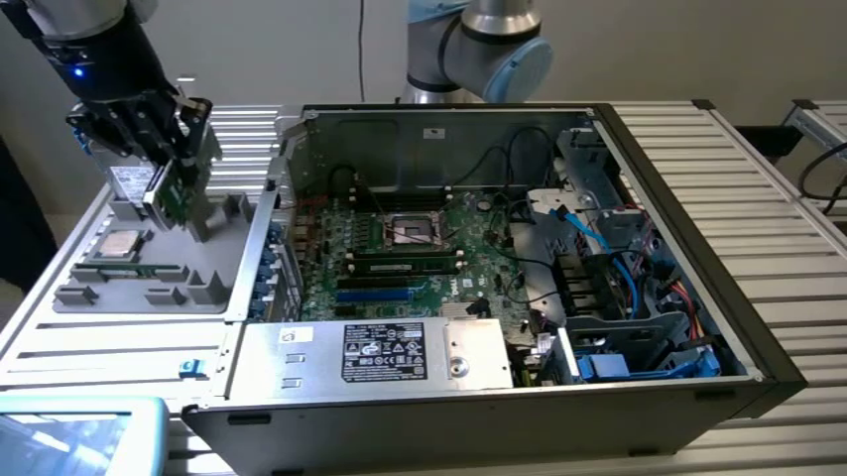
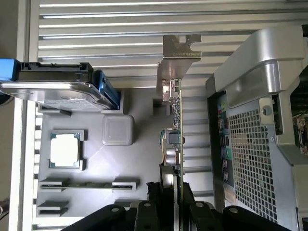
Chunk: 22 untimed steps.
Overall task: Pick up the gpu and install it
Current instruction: 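Pick up the gpu and move the gpu toward the slot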
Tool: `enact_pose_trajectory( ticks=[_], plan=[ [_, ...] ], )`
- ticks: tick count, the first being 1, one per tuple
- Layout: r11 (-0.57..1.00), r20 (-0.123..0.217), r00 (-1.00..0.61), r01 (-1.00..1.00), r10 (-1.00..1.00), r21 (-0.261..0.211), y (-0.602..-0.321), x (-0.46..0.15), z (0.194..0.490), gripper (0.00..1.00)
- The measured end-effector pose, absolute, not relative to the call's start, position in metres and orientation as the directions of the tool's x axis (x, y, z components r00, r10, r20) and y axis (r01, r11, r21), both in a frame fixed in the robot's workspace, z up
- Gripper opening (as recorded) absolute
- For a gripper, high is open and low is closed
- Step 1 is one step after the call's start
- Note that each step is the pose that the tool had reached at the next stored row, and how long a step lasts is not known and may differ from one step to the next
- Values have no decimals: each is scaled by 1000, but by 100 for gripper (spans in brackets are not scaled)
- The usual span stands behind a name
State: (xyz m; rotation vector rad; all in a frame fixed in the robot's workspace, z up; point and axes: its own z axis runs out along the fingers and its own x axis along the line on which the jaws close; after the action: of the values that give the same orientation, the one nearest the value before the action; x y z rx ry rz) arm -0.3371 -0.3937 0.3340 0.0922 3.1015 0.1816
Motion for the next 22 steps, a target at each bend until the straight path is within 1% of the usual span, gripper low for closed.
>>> enact_pose_trajectory(
  ticks=[9,16,22],
  plan=[
    [991,-23,-998,58,61,117,-402,-320,375,29],
    [991,-16,-998,59,61,117,-412,-294,407,29],
    [991,-13,-998,59,61,117,-417,-268,417,29]
  ],
)
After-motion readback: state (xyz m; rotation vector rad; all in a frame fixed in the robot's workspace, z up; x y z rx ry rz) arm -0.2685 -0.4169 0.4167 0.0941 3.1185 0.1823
